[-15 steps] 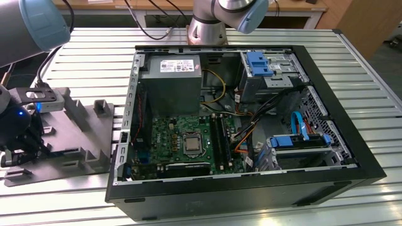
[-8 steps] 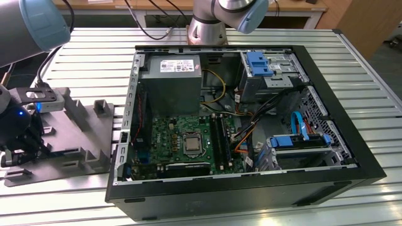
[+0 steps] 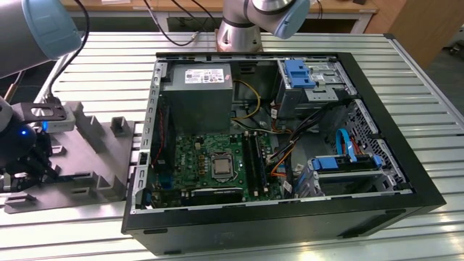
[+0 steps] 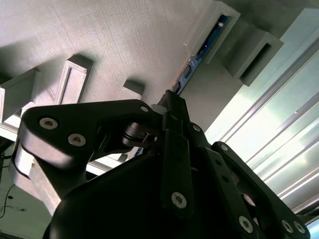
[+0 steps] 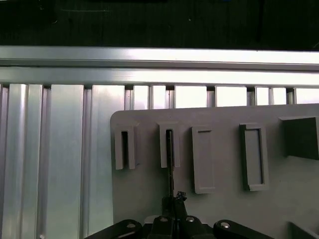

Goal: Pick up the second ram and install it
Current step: 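Pick up the second ram and move it above second insertion slot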

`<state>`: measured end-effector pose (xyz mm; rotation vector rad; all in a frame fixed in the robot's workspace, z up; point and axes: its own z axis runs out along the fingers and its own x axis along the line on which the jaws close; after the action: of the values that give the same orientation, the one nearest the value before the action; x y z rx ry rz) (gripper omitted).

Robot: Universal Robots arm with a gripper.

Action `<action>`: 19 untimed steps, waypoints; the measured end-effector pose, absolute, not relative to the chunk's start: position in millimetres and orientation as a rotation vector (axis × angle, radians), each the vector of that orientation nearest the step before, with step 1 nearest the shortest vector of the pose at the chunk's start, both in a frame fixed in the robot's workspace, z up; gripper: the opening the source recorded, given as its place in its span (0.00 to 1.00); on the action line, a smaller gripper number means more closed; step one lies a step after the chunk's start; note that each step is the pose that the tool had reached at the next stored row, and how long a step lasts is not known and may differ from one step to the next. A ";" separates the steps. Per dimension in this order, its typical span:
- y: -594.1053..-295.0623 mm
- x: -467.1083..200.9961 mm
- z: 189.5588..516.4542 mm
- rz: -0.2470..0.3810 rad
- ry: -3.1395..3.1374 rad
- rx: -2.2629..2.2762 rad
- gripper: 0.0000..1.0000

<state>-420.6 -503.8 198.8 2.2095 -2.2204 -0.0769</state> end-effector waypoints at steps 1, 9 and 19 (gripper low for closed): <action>-503.8 -420.6 198.8 -0.077 -2.221 2.209 0.11; -503.8 -420.5 198.6 -0.077 -2.262 2.168 0.11; -503.8 -420.5 198.6 -0.077 -2.270 2.161 0.11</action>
<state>-420.5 -503.8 198.6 2.1605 -2.2698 -0.0772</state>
